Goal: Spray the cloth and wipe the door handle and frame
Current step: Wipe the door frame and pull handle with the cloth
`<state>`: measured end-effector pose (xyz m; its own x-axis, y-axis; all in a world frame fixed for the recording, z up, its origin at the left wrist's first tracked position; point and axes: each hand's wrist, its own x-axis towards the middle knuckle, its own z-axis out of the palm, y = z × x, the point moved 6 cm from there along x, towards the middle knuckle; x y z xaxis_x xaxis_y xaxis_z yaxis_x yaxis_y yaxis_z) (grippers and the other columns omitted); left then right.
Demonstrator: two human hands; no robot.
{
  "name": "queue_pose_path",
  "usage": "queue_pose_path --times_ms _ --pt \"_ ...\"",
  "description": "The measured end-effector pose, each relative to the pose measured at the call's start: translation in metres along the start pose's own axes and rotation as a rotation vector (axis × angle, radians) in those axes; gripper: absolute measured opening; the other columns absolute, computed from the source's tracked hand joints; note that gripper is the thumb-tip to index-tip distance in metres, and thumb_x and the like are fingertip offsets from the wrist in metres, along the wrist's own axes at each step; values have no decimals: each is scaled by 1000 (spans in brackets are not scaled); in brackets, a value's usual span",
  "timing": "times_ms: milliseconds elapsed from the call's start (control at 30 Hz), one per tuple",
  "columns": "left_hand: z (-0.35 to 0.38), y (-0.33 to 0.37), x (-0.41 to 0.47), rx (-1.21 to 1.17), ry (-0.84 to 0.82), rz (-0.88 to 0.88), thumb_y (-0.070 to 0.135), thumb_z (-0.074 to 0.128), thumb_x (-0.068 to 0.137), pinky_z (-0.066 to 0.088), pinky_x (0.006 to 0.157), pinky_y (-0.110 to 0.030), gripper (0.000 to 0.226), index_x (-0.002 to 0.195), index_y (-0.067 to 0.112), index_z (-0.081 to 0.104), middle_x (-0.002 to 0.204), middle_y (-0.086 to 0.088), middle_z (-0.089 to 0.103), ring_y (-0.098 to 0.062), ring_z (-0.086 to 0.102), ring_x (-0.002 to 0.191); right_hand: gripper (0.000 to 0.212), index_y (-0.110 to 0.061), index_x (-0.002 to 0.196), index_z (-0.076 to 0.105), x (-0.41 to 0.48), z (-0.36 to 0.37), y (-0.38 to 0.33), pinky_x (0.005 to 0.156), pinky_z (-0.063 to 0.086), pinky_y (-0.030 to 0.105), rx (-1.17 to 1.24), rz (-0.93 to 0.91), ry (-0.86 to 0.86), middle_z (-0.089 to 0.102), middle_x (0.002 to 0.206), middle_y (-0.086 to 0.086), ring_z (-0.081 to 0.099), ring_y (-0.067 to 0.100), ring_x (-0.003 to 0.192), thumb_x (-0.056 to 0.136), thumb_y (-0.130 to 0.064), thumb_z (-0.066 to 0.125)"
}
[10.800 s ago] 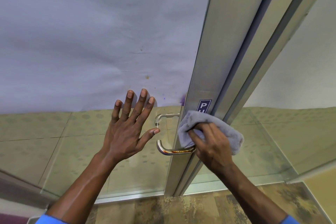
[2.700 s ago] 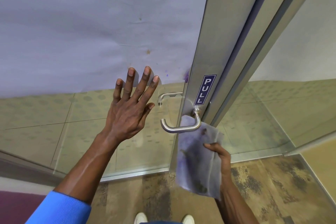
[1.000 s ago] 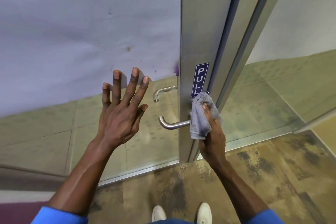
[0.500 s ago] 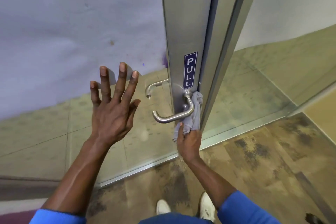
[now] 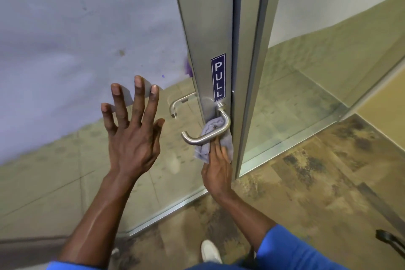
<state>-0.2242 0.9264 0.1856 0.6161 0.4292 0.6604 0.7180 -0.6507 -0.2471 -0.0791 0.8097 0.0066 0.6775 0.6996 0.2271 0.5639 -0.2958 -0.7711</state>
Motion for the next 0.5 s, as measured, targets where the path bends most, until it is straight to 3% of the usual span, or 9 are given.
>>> queue_pose_path --times_ms 133,233,333,367,433,500 --pt "-2 0 0 -9 -3 14 37 45 120 -28 138 -47 79 184 24 1 191 1 -23 -30 -36 172 100 -7 163 40 -8 12 7 83 64 42 -98 6 -34 60 154 10 64 33 121 71 20 67" --pt "-3 0 0 -4 -5 28 37 43 121 -28 138 -48 77 184 23 2 191 1 -23 -31 -36 172 84 -5 159 47 -21 28 23 85 60 41 33 157 -37 62 152 9 67 31 118 81 17 68" --pt "-3 0 -1 -6 -3 45 38 44 121 -28 138 -48 77 185 23 3 191 1 -22 -31 -35 173 23 -7 119 71 -28 44 42 86 53 38 449 534 -107 76 116 10 70 30 108 99 3 66" --pt "-2 0 -1 0 -1 51 38 44 121 -28 138 -48 77 185 23 4 191 1 -22 -31 -35 173 19 -13 111 71 -28 44 40 86 55 35 637 641 -75 78 110 3 72 26 104 100 2 66" --pt "-3 0 0 -2 -3 56 38 44 121 -29 138 -47 77 185 23 3 191 2 -22 -30 -36 173 34 -24 110 73 -21 37 32 84 58 23 950 765 20 81 104 -15 75 11 99 98 7 65" --pt "-4 0 0 -7 -3 52 37 45 121 -30 137 -47 78 184 23 2 191 2 -24 -30 -37 172 42 -26 111 76 -12 27 22 78 59 26 1194 839 113 83 100 -10 76 14 92 94 11 65"
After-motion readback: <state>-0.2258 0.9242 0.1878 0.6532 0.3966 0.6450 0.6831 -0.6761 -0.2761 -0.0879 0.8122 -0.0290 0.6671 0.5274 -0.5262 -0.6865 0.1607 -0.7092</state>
